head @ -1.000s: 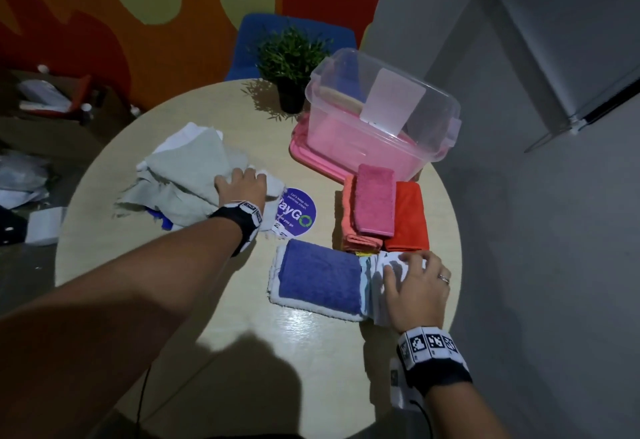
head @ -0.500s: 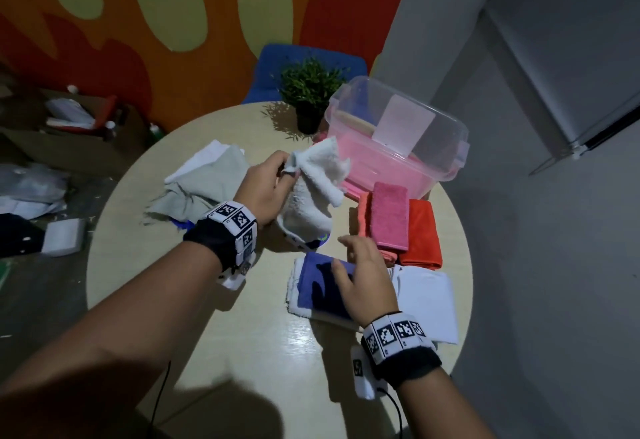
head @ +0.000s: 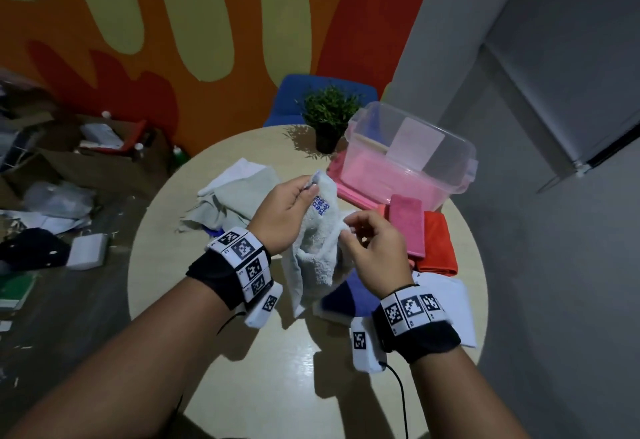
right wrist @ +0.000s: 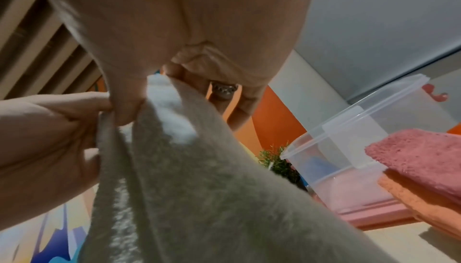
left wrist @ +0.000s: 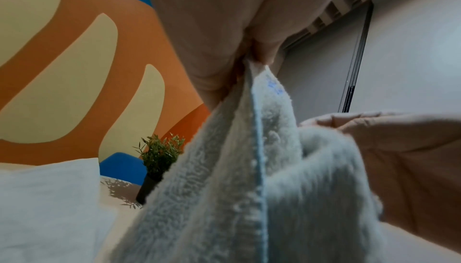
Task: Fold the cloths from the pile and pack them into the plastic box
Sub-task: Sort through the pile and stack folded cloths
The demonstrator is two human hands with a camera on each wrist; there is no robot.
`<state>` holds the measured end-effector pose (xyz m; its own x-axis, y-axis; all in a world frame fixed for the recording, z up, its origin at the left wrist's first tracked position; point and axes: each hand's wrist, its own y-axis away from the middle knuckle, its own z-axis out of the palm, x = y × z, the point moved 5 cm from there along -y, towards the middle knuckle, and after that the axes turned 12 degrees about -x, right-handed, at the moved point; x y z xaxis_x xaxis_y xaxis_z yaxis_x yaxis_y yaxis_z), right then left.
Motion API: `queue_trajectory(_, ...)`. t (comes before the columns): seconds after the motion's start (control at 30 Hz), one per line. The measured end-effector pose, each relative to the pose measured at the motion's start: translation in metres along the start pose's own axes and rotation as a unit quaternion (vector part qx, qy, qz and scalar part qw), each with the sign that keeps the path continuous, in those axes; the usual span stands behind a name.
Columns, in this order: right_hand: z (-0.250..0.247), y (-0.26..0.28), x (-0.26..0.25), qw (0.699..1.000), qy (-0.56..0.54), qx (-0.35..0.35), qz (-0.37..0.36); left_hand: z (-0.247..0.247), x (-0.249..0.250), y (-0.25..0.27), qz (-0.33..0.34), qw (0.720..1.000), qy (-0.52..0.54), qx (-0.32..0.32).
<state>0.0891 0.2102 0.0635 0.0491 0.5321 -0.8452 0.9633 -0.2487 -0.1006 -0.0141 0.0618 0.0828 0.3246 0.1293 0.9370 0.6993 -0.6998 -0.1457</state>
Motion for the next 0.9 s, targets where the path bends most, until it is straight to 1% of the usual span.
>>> queue_trajectory(0.07, 0.002, 0.004, -0.004, 0.999, 0.024, -0.022, 0.014, 0.0, 0.004, 0.007, -0.003, 0.998, 0.046, -0.03)
queue_trajectory(0.13, 0.002, 0.004, -0.015, 0.999, 0.027, -0.039, -0.009, 0.004, 0.013, 0.012, 0.009, 0.993, 0.095, -0.075)
queue_trajectory(0.2, 0.003, 0.001, -0.03, 0.998, -0.003, -0.054, -0.044, 0.006, 0.027, 0.015, 0.027, 0.99, 0.09, -0.103)
queue_trajectory(0.23, 0.004, -0.001, -0.035, 0.997, -0.012, -0.058, -0.056, 0.004, 0.034, 0.016, 0.038, 0.992, 0.07, -0.098)
queue_trajectory(0.27, 0.005, -0.004, -0.039, 0.996, -0.011, -0.061, -0.067, -0.001, 0.038, 0.017, 0.049, 0.995, 0.047, -0.077)
queue_trajectory(0.33, 0.005, -0.005, -0.045, 0.994, 0.002, -0.069, -0.081, -0.014, 0.045, 0.019, 0.062, 0.998, 0.001, -0.015)
queue_trajectory(0.43, 0.004, -0.001, -0.042, 0.993, 0.009, -0.091, -0.069, -0.029, 0.05, 0.025, 0.06, 0.997, -0.003, 0.046)
queue_trajectory(0.5, 0.006, 0.003, -0.035, 0.99, 0.024, -0.131, -0.041, -0.038, 0.042, 0.026, 0.032, 0.996, 0.047, 0.075)
queue_trajectory(0.57, 0.005, 0.008, -0.026, 0.987, 0.051, -0.152, -0.021, -0.049, 0.026, 0.026, -0.025, 0.989, 0.097, 0.107)
queue_trajectory(0.6, 0.003, 0.011, -0.02, 0.987, 0.067, -0.147, -0.012, -0.053, 0.019, 0.027, -0.049, 0.984, 0.125, 0.116)
queue_trajectory(0.63, -0.001, 0.013, -0.014, 0.988, 0.075, -0.135, -0.001, -0.058, 0.012, 0.027, -0.057, 0.981, 0.145, 0.118)
queue_trajectory(0.7, -0.012, 0.018, -0.006, 0.993, 0.063, -0.099, 0.025, -0.064, 0.011, 0.028, -0.027, 0.983, 0.154, 0.099)
queue_trajectory(0.73, -0.018, 0.02, -0.004, 0.995, 0.047, -0.079, 0.032, -0.066, 0.012, 0.029, -0.014, 0.985, 0.148, 0.085)
queue_trajectory(0.8, -0.027, 0.024, -0.005, 0.998, 0.008, -0.048, 0.031, -0.072, 0.011, 0.032, -0.014, 0.991, 0.107, 0.074)
queue_trajectory(0.9, -0.035, 0.027, -0.011, 0.999, -0.026, -0.009, 0.016, -0.081, 0.009, 0.039, -0.021, 0.993, 0.066, 0.095)
